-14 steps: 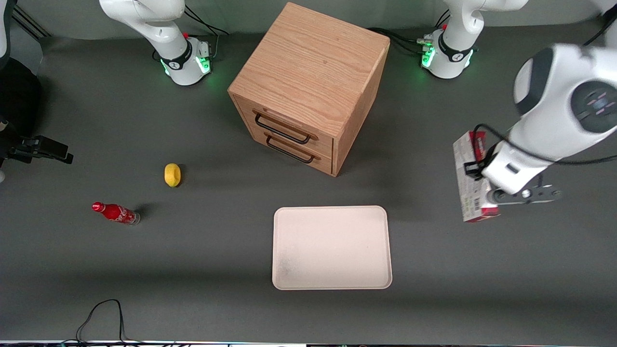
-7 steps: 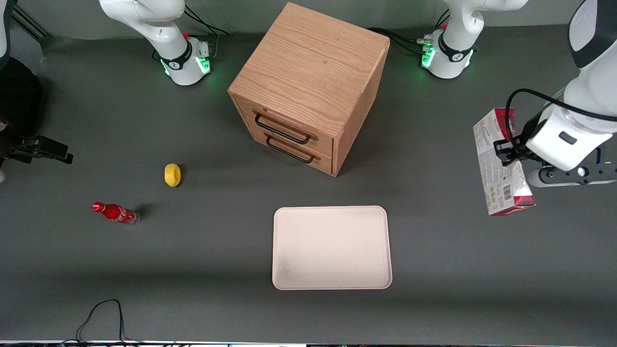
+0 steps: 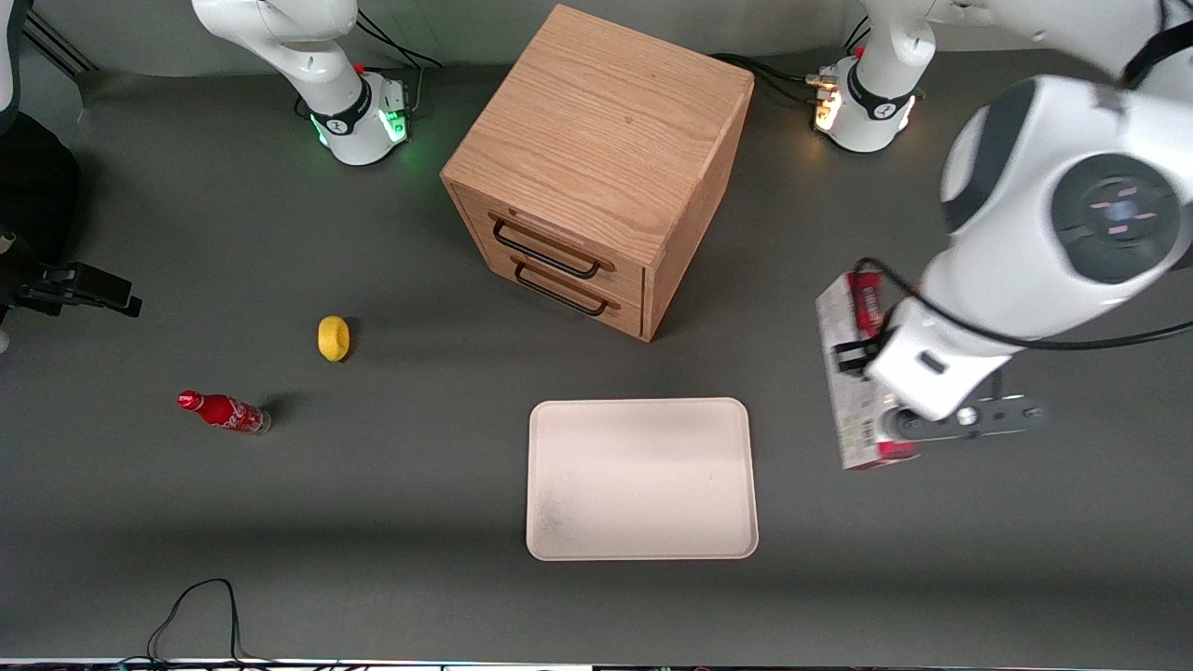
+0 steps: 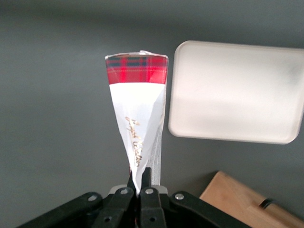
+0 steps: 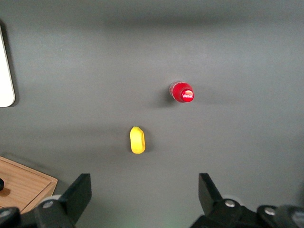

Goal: Place red cookie box on tray
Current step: 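Carry the held box over the white tray's edge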

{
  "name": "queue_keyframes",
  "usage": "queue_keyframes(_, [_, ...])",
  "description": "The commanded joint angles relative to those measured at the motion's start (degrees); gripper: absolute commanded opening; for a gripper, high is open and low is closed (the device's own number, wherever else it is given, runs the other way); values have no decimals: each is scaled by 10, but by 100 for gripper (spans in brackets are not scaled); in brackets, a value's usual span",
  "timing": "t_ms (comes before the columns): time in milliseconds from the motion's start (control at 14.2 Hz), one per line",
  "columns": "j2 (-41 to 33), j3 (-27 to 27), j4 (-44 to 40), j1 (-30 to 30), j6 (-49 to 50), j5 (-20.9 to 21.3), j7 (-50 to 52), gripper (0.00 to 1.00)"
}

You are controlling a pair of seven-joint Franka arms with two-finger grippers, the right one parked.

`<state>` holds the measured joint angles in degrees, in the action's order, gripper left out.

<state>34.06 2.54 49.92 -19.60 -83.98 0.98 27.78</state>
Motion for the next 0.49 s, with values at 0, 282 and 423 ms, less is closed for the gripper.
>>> queue_keyframes(0, [26, -7, -40, -39, -30, 0, 47, 0])
queue_keyframes(282, [50, -10, -34, -46, -58, 0, 60, 0])
queue_keyframes(423, [82, -10, -25, -45, -81, 0, 56, 0])
